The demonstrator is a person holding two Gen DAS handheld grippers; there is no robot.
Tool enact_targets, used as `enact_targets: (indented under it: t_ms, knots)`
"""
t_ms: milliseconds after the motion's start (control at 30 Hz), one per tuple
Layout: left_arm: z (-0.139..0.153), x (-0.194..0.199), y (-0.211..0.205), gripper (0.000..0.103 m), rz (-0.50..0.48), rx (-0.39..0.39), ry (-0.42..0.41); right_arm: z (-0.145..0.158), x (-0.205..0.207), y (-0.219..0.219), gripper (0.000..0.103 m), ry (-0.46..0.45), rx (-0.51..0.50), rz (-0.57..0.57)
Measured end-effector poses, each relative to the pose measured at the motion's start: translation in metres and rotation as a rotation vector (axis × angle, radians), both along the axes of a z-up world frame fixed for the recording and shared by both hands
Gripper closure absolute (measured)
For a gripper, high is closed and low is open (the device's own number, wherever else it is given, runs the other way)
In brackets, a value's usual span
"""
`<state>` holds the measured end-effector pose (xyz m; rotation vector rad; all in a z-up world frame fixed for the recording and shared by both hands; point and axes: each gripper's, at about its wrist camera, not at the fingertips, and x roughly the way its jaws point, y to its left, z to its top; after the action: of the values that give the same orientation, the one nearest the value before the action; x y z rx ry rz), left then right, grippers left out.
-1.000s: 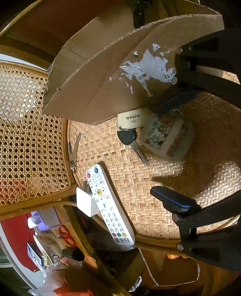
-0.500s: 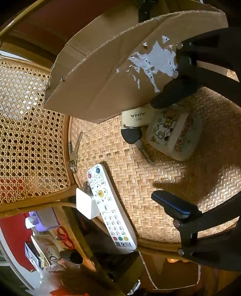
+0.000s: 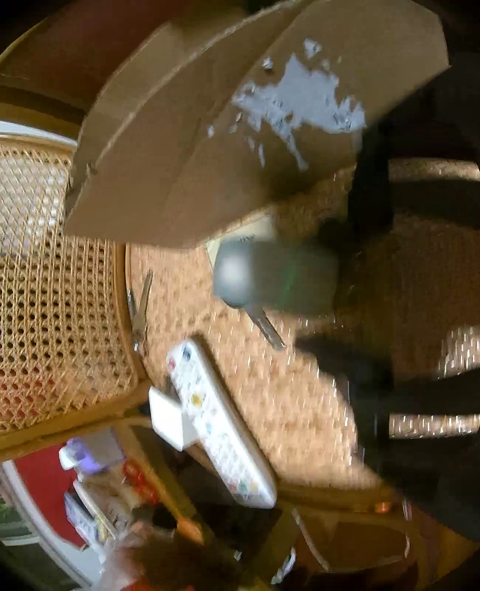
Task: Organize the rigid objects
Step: 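Grasp the light blue cartoon case with the left tool and lift it, then carry the cartoon case into the box and open the left tool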
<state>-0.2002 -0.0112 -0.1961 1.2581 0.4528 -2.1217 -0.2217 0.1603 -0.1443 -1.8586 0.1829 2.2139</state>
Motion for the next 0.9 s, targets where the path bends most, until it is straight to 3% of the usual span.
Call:
enact_targets:
  t_ms: [133, 400, 900]
  knots:
    - [0.002, 0.006, -0.007, 0.079, 0.006, 0.044, 0.031, 0.0, 0.0, 0.0, 0.087, 0.0, -0.002, 0.008]
    - [0.003, 0.005, -0.007, 0.079, 0.019, 0.052, 0.035, -0.001, 0.0, -0.001, 0.087, -0.002, 0.005, 0.023]
    - [0.039, 0.011, -0.009, 0.079, 0.042, 0.014, 0.07, -0.002, -0.001, -0.001, 0.087, -0.002, 0.007, 0.046]
